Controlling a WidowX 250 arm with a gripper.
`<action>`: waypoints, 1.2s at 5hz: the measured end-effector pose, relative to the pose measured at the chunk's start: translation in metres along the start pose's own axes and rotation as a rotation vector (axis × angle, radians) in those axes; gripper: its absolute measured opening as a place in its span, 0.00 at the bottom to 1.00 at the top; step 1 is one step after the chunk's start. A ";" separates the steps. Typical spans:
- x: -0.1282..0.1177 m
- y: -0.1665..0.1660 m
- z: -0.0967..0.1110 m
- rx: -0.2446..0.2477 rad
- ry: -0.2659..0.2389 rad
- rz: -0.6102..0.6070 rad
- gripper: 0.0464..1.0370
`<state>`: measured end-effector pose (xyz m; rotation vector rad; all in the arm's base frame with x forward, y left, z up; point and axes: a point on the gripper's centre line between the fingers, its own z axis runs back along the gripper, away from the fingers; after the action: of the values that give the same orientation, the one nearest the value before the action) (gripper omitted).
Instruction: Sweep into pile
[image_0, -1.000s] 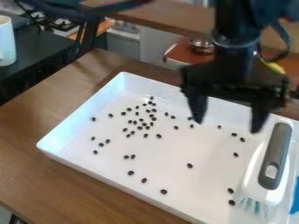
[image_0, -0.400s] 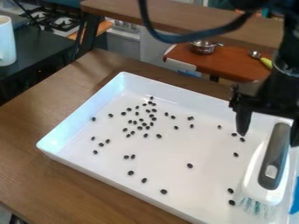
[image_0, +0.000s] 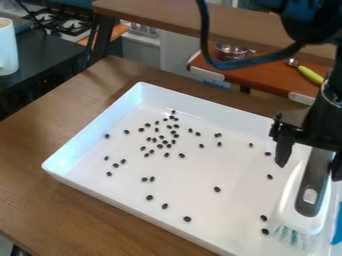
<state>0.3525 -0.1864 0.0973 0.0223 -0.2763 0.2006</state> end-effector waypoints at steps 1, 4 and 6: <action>0.000 -0.001 -0.013 0.032 0.016 0.007 0.96; 0.011 -0.008 -0.033 0.108 0.032 0.036 0.96; 0.012 -0.013 -0.037 0.099 0.076 0.066 0.63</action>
<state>0.3758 -0.1951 0.0654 0.1031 -0.1917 0.2801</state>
